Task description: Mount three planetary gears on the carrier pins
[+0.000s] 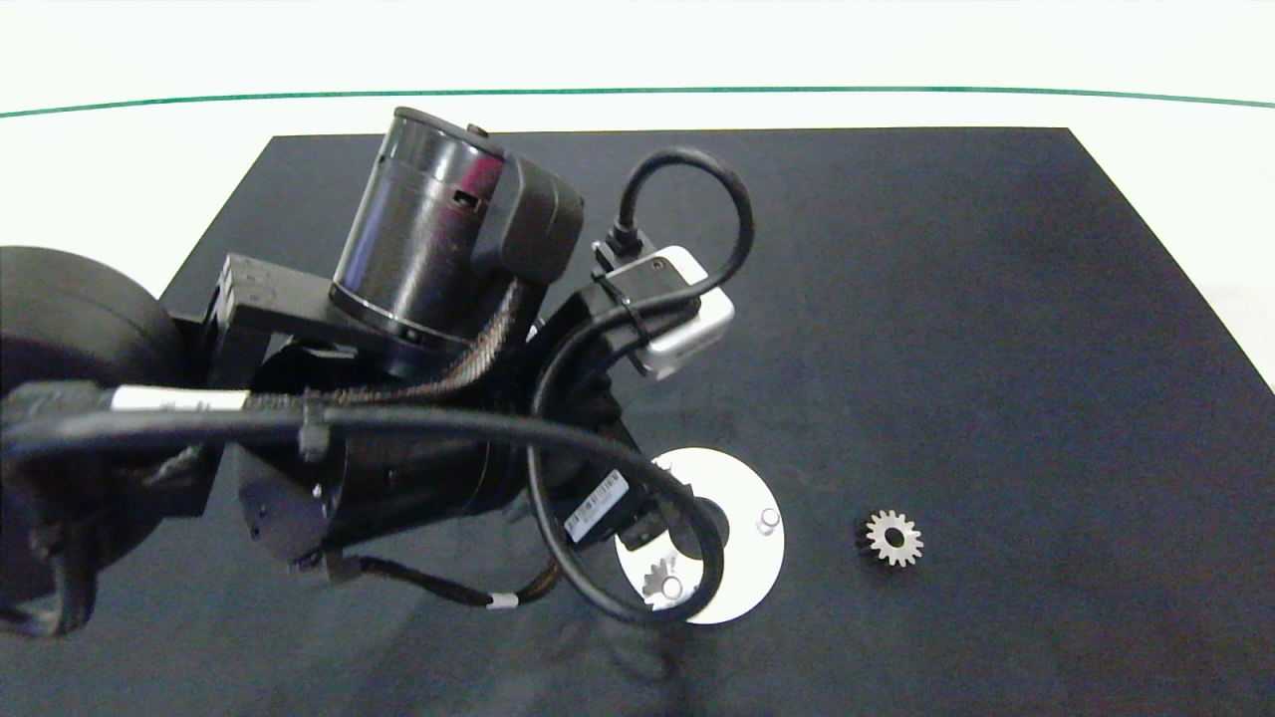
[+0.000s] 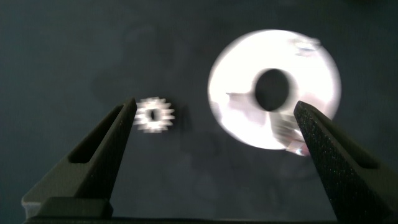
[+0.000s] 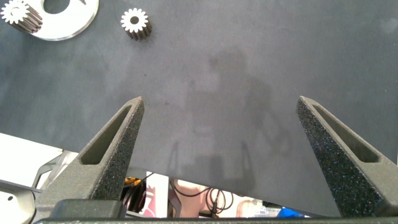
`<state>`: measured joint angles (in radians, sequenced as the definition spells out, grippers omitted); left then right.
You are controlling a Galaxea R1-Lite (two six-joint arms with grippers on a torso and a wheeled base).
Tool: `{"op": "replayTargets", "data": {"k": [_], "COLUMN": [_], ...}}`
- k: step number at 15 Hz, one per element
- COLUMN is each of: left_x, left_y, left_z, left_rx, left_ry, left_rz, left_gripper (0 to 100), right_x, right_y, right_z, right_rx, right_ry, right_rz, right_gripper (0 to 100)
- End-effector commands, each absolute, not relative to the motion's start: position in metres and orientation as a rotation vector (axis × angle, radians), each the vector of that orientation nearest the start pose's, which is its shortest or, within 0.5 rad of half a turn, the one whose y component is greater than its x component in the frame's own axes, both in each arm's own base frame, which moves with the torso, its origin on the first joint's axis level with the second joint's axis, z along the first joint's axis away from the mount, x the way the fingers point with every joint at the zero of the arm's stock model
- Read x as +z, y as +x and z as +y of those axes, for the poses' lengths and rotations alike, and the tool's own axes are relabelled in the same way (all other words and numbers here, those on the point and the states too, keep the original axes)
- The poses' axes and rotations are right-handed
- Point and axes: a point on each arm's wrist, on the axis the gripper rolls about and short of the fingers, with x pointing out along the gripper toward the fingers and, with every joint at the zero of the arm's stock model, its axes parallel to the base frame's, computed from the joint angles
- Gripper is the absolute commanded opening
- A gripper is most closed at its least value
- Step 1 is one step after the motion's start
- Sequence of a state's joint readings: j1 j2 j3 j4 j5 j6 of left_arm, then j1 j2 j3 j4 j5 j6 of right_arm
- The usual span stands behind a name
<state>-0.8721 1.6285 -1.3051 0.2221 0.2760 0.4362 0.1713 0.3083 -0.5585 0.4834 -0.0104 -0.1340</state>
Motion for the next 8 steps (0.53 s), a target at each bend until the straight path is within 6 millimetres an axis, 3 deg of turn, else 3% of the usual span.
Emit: {"op": "replayTargets", "data": {"k": [1,8], "left_x": [0.242,0.217], "left_y": [0.231,0.259], "left_z": [-0.223,-0.231], "left_rx": [-0.611,-0.586], "left_ry": [0.730,0.721], "left_rz": [0.417,0.432], "left_gripper": [100,100], "right_x": [0.183,0.183], "right_y": [-0.036,-0.037], "right_z": [-0.007,-0.007], "right_rx": [0.174,0.172], "right_ry": [-0.154,-0.154], "right_rz": [0.220,0.216], "right_gripper": [100,100]}}
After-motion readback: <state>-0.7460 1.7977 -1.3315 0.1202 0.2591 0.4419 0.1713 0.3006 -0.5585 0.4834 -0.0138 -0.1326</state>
